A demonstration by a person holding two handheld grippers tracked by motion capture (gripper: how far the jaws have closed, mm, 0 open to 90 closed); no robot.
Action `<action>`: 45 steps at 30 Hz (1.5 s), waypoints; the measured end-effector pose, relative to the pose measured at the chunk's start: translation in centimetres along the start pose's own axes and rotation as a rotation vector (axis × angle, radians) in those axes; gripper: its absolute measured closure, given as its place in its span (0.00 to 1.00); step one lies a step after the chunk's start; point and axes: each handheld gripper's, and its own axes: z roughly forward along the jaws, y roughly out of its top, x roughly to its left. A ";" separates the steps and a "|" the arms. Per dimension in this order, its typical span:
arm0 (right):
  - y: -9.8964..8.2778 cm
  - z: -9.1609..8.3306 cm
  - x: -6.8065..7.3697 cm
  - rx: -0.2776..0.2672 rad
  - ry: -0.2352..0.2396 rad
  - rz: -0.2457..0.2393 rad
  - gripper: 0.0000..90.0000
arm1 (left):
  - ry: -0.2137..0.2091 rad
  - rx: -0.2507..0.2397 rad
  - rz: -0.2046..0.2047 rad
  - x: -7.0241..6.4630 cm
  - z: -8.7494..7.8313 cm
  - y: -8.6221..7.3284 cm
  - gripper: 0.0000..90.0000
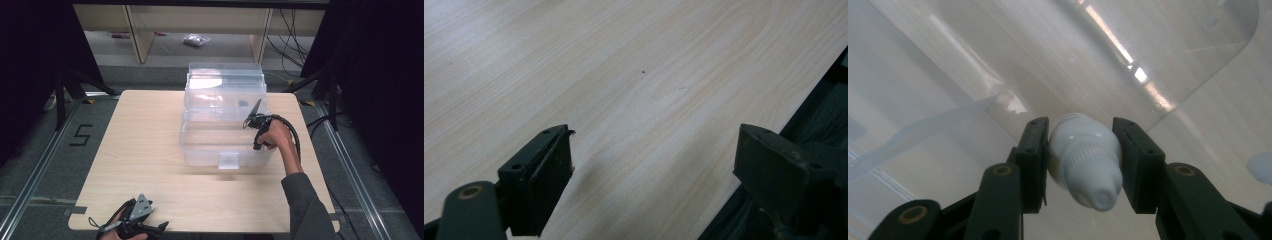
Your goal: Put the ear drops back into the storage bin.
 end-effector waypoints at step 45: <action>-2.4 -5.9 2.2 -0.273 -0.013 0.031 0.33 | -0.003 0.006 0.002 0.0 0.1 0.0 0.17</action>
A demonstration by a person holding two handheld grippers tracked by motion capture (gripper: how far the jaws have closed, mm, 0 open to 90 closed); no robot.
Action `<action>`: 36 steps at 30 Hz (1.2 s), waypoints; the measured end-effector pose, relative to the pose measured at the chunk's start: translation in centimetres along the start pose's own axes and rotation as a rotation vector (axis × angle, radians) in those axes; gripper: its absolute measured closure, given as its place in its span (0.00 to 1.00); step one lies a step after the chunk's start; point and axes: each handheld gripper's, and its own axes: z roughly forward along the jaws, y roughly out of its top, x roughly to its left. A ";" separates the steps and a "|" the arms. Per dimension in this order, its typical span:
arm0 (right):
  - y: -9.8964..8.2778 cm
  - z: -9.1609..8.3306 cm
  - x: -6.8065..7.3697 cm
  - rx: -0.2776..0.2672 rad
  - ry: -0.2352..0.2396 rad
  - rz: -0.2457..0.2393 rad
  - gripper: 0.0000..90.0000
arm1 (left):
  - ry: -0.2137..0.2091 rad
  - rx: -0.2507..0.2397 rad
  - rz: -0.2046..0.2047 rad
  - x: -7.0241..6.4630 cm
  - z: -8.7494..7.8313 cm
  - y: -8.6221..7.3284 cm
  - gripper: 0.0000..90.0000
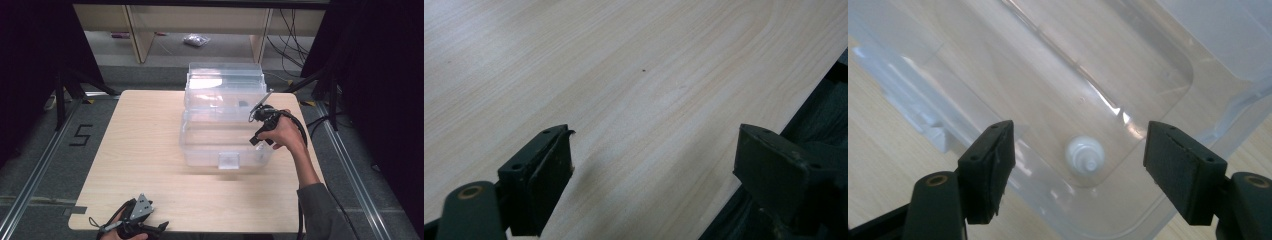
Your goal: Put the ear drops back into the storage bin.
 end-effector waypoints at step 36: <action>-3.3 -2.8 3.9 -0.172 0.046 -0.014 0.28 | -0.004 0.015 0.012 0.1 -0.1 0.0 0.17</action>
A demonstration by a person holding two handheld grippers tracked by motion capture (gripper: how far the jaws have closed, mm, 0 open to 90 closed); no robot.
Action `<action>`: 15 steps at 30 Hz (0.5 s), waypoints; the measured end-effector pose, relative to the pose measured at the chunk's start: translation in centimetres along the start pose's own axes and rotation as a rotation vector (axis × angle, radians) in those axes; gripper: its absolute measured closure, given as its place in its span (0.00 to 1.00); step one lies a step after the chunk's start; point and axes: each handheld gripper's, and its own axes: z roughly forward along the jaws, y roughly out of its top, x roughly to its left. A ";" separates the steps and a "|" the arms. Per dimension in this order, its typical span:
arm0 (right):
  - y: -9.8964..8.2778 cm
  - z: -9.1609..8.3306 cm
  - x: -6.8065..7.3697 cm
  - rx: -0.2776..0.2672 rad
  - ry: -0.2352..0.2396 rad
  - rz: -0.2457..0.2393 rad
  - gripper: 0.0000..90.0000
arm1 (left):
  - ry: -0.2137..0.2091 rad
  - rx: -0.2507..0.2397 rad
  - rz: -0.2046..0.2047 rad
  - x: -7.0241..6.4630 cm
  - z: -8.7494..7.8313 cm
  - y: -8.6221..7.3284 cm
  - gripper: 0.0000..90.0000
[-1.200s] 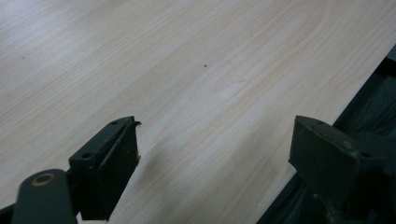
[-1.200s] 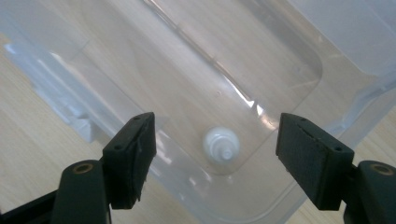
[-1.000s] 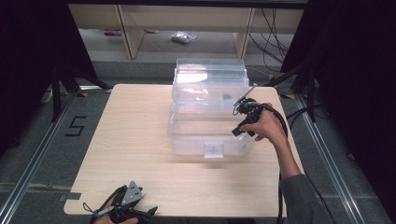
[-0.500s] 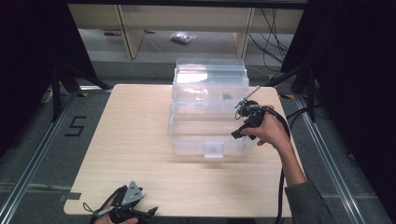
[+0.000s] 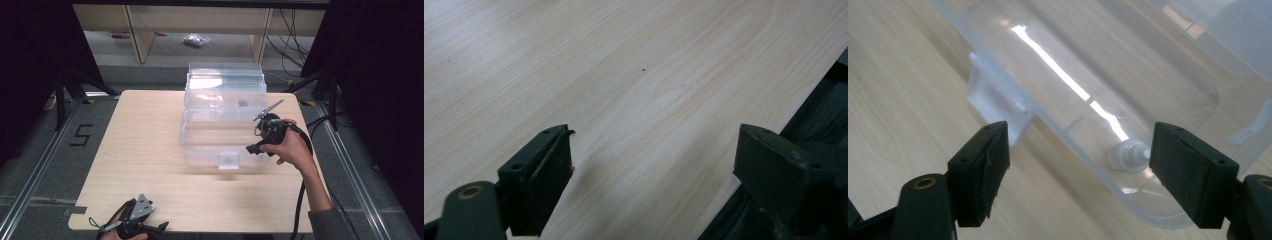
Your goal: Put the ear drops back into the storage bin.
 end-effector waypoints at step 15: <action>-1.8 -0.4 1.1 -0.046 0.018 0.023 0.25 | 0.000 -0.001 0.003 -0.1 0.0 0.0 0.17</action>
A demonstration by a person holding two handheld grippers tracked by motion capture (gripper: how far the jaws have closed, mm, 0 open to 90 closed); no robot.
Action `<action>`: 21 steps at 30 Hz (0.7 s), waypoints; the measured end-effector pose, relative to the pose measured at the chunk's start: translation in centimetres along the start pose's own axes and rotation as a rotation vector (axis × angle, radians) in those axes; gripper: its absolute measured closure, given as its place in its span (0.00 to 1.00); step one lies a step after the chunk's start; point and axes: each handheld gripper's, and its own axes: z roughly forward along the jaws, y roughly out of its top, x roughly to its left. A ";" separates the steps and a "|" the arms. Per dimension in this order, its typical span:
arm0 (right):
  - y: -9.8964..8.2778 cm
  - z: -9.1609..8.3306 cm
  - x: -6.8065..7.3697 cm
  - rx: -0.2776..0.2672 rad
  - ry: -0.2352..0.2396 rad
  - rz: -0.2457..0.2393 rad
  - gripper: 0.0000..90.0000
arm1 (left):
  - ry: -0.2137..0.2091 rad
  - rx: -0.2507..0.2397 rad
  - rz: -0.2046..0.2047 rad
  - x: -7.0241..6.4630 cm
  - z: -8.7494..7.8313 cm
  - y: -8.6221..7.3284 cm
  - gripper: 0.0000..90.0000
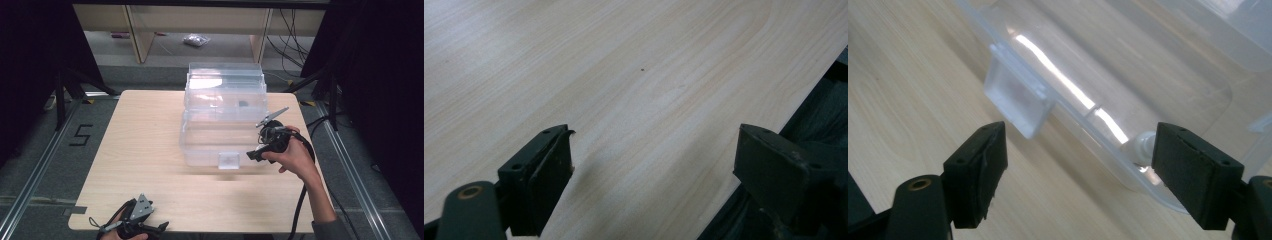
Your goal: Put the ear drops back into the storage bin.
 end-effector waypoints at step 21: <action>-4.8 0.5 1.6 -0.170 0.027 0.000 0.22 | 0.009 -0.009 -0.015 0.0 0.1 0.0 0.17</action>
